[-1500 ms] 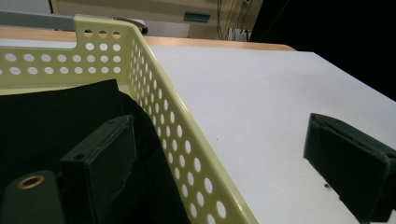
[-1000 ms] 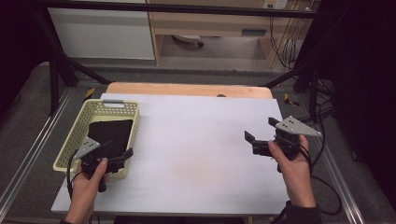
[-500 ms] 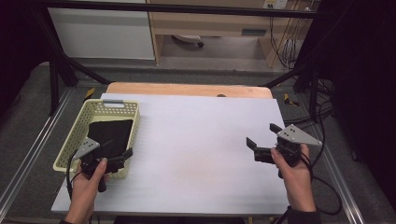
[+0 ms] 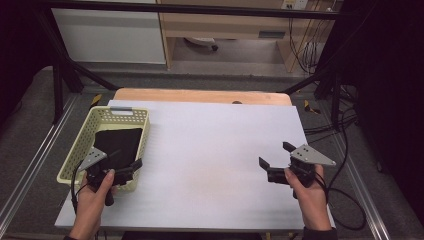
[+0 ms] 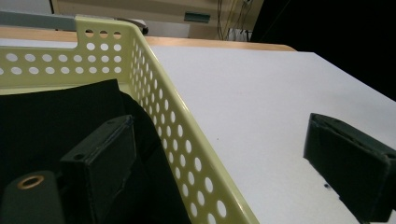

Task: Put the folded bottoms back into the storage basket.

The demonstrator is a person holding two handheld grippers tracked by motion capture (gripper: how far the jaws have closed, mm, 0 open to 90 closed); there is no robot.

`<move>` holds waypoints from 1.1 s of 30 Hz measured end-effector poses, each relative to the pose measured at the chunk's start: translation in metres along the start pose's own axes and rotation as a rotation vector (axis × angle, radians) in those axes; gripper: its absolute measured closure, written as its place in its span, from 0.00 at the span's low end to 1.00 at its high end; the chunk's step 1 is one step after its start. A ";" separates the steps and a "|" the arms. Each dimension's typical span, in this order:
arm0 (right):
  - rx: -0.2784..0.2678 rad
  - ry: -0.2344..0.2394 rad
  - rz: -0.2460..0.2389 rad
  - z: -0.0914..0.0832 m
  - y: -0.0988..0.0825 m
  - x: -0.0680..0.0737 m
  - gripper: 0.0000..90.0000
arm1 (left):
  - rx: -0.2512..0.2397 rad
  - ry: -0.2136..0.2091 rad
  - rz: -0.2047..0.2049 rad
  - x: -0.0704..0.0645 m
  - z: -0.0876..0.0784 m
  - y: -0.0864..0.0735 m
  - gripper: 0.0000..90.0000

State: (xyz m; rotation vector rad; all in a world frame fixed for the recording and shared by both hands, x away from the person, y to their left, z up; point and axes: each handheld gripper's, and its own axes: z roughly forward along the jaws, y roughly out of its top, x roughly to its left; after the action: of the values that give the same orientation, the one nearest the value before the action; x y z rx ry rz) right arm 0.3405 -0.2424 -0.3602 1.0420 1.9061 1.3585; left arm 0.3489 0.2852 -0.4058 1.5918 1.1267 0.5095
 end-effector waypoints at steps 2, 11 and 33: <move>0.003 0.002 0.000 0.002 -0.005 0.001 0.04 | 0.000 0.001 0.000 0.000 0.000 0.000 0.10; 0.026 0.003 -0.011 0.007 -0.020 0.003 0.03 | 0.000 -0.001 0.001 0.000 0.000 0.000 0.10; 0.106 0.059 0.026 0.023 -0.049 0.002 0.04 | -0.001 0.001 0.007 -0.001 0.000 0.000 0.10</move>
State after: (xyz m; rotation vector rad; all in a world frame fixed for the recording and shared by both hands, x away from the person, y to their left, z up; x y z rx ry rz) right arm 0.3448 -0.2378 -0.4144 1.0924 2.0334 1.3284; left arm 0.3487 0.2847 -0.4054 1.5952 1.1220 0.5152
